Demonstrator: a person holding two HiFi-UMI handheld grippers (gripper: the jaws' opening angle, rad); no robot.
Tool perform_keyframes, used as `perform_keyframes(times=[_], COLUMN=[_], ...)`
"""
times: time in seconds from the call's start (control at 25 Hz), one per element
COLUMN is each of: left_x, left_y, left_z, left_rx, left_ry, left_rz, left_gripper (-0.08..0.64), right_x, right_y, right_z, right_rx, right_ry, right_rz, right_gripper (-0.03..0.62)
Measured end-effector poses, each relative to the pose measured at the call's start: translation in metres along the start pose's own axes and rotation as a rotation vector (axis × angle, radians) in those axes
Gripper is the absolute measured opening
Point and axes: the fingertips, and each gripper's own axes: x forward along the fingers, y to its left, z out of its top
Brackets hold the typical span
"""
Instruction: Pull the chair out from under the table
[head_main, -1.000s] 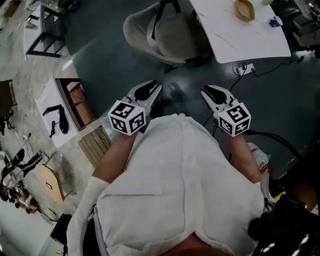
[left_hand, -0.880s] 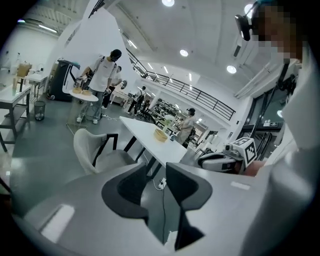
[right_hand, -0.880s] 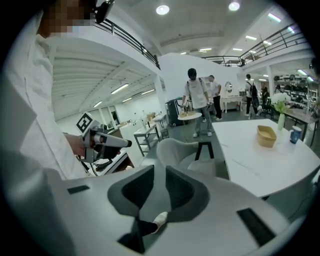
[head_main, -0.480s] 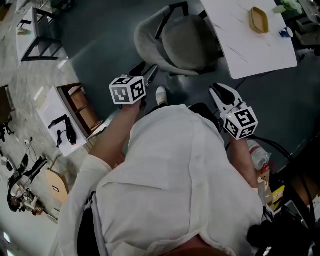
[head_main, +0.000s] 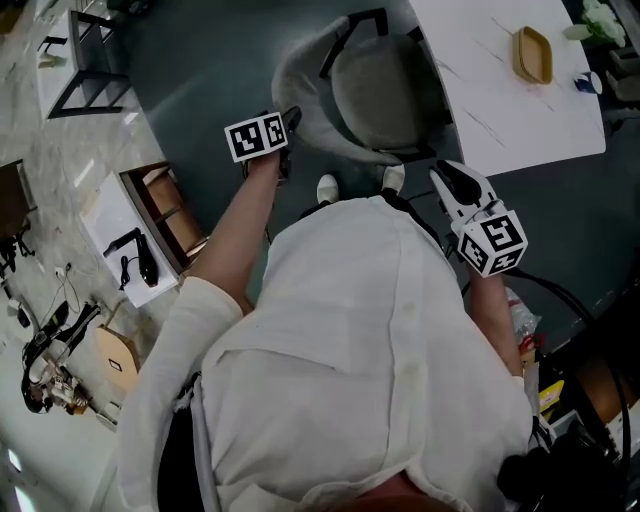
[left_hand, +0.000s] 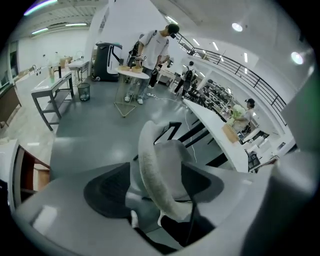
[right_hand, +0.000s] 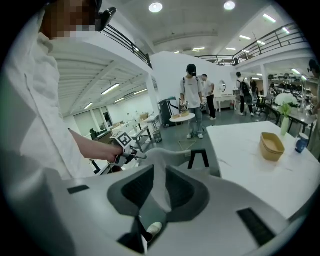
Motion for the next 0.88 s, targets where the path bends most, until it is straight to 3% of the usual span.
perform_keyframes(times=[0.16,0.4,0.6,0.88], left_x=[0.025,0.055,0.071,0.086], left_y=[0.010,0.024,0.030,0.029], left_z=[0.000,-0.008,-0.021,-0.026], left_rx=[-0.044,-0.016,-0.108,-0.131], left_ry=[0.059,0.136,0.179,0.205], left_rz=[0.018,0.075,0.050,0.083], left_gripper=[0.302,0.302,0.298,0.120], right_x=[0.003,-0.001,-0.012,-0.025], right_y=[-0.016,-0.036,-0.047,-0.063], right_z=[0.007,0.004,-0.005,-0.016], right_rx=[-0.002,0.020,0.048,0.075], right_ry=[0.008,0.014,0.025,0.033], right_rz=[0.013,0.005,-0.015,-0.051], right_gripper=[0.073,0.072,0.073,0.072])
